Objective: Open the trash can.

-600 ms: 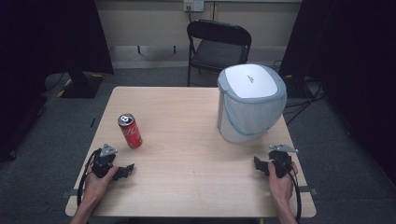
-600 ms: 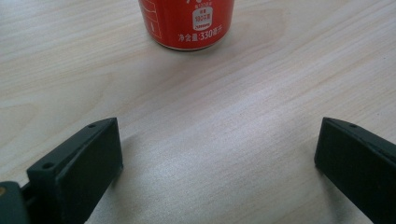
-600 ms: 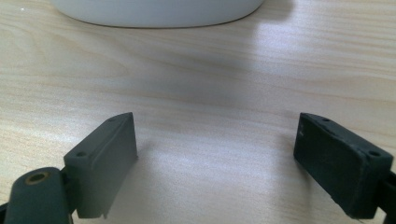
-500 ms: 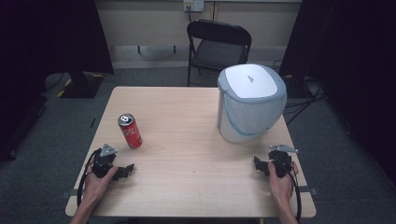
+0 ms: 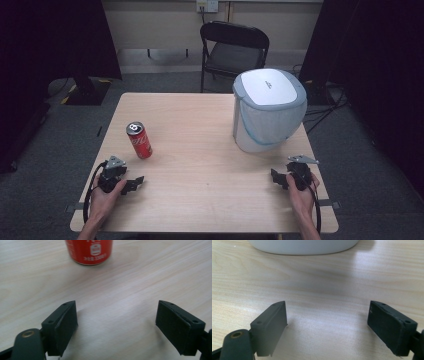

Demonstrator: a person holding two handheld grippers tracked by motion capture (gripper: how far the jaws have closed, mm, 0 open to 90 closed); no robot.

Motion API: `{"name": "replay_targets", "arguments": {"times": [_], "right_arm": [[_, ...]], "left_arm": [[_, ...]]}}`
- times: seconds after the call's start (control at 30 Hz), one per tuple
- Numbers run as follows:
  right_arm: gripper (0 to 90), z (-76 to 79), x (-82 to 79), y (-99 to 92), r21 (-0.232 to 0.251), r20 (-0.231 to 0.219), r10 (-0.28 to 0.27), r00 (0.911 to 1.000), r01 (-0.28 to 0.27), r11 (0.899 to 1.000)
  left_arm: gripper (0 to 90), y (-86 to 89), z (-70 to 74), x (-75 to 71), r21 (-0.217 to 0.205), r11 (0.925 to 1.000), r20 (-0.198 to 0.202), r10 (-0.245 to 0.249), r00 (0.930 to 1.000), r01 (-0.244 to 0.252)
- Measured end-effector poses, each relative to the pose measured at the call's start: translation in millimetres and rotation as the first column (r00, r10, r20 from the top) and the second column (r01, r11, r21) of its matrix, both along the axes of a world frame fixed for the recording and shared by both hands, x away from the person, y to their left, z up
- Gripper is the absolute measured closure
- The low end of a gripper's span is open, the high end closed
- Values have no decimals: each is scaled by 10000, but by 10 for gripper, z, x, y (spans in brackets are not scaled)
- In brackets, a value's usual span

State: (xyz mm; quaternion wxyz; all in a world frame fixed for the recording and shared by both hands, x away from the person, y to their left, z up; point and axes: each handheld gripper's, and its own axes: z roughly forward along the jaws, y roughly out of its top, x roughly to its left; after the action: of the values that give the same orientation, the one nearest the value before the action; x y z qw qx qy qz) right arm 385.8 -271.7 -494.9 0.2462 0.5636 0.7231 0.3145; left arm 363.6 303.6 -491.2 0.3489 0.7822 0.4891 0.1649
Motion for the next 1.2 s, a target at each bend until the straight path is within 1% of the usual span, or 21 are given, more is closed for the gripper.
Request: {"name": "replay_targets", "arguments": {"times": [0.07, 0.1, 0.13, 0.3, 0.33, 0.37, 0.4, 0.47, 0.5, 0.53, 0.63, 0.67, 0.7, 0.8, 0.83, 0.87, 0.93, 1.07, 1.1, 1.13, 1.2], "right_arm": [[159, 12, -1, 1, 54, 109, 8, 9999, -8, 10000], [163, 22, 0, -6, 245, 184, 110, 9998, -114, 9996], [148, 36, 6, -31, 546, 382, 196, 9991, -217, 9983], [156, 87, 21, -37, 430, 388, 313, 9988, -329, 9985], [184, 120, 32, -32, 355, 447, 474, 9979, -490, 9982], [192, 133, 39, -21, 243, 488, 521, 9974, -534, 9983], [202, 142, 50, -13, 188, 499, 593, 9970, -603, 9980], [230, 142, 77, -2, 272, 461, 705, 9964, -718, 9970], [230, 142, 77, -2, 272, 461, 705, 9964, -718, 9970], [257, 136, 108, 8, 308, 366, 795, 9962, -807, 9963], [294, 156, 160, 10, 211, 305, 755, 9967, -762, 9969], [306, 172, 178, 5, 190, 341, 684, 9971, -691, 9974], [306, 172, 178, 5, 190, 341, 684, 9971, -691, 9974], [332, 233, 235, -47, 285, 442, 451, 9980, -464, 9985], [332, 233, 235, -47, 285, 442, 451, 9980, -464, 9985], [337, 270, 261, -83, 374, 536, 299, 9981, -319, 9988], [350, 315, 314, -90, 2, 617, 289, 9977, -289, 9996], [373, 388, 409, -121, -92, 540, 234, 9983, -230, 9997], [384, 409, 442, -138, -126, 541, 241, 9982, -234, 9996], [409, 442, 494, -179, -98, 604, 109, 9981, -104, 9999], [411, 455, 521, -202, -105, 521, 90, 9986, -85, 9999]], "left_arm": [[186, -38, 31, -15, 35, 9999, 74, -134, 9999, 134], [188, -86, 56, -28, 137, 9997, 177, -181, 9997, 178], [192, -164, 95, -40, 43, 9989, 321, -470, 9984, 469], [198, -285, 149, -45, 45, 9960, 617, -898, 9940, 897], [206, -342, 166, -23, -391, 9941, 575, -992, 9934, 1015], [220, -375, 178, -7, -612, 9917, 534, -1096, 9925, 1128], [224, -414, 191, 10, -605, 9906, 547, -1197, 9913, 1229], [226, -513, 224, 39, -221, 9910, 757, -1302, 9886, 1322], [226, -513, 224, 39, -221, 9910, 757, -1302, 9886, 1322], [225, -612, 253, 62, 146, 9865, 1127, -1636, 9801, 1630], [219, -701, 280, 100, 186, 9828, 1158, -1844, 9760, 1835], [218, -788, 297, 153, -78, 9815, 1078, -1891, 9760, 1911], [218, -788, 297, 153, -78, 9815, 1078, -1891, 9760, 1911], [221, -987, 330, 258, -107, 9768, 1035, -2117, 9718, 2139], [224, -987, 330, 258, -107, 9768, 1035, -2117, 9718, 2139], [225, -1080, 338, 316, -373, 9737, 1007, -2200, 9703, 2246], [226, -1161, 338, 396, -656, 9714, 839, -2227, 9713, 2284], [244, -1295, 354, 518, -566, 9740, 889, -2140, 9728, 2195], [246, -1342, 361, 563, -607, 9723, 876, -2199, 9716, 2256], [246, -1441, 396, 647, -454, 9717, 1033, -2262, 9686, 2318], [249, -1496, 421, 695, -350, 9711, 1061, -2313, 9671, 2361]]}}
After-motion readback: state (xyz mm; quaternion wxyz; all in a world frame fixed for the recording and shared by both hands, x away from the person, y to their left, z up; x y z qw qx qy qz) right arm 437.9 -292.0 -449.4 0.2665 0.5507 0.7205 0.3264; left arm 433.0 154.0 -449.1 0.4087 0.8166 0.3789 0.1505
